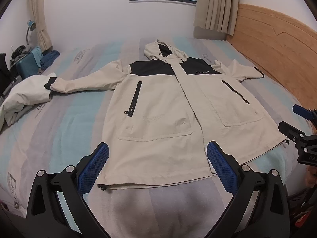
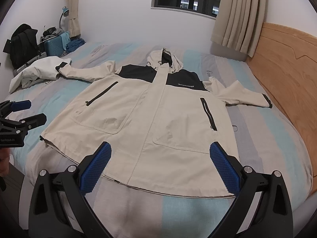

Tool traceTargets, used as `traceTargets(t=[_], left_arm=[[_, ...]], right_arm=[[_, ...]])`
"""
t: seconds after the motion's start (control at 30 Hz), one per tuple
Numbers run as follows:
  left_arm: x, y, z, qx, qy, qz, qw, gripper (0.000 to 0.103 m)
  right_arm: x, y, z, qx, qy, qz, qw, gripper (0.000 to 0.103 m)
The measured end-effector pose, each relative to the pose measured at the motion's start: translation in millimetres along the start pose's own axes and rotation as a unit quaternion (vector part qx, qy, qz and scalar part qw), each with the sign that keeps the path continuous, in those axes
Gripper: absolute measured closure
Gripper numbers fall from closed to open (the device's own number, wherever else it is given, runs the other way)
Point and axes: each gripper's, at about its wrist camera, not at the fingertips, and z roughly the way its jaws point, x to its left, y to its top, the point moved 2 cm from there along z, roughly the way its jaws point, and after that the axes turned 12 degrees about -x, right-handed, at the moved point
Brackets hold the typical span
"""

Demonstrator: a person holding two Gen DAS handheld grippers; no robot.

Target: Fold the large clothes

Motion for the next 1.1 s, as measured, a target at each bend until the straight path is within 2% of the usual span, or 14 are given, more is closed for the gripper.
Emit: traceTargets(t=[1.1], left_arm=[[-8,18,-12,-0.016,-0.002,-0.001,0.9999,0.006]], right_arm=[[-9,11,-4,-0.006,-0.002,0.017,1.0,0.007]])
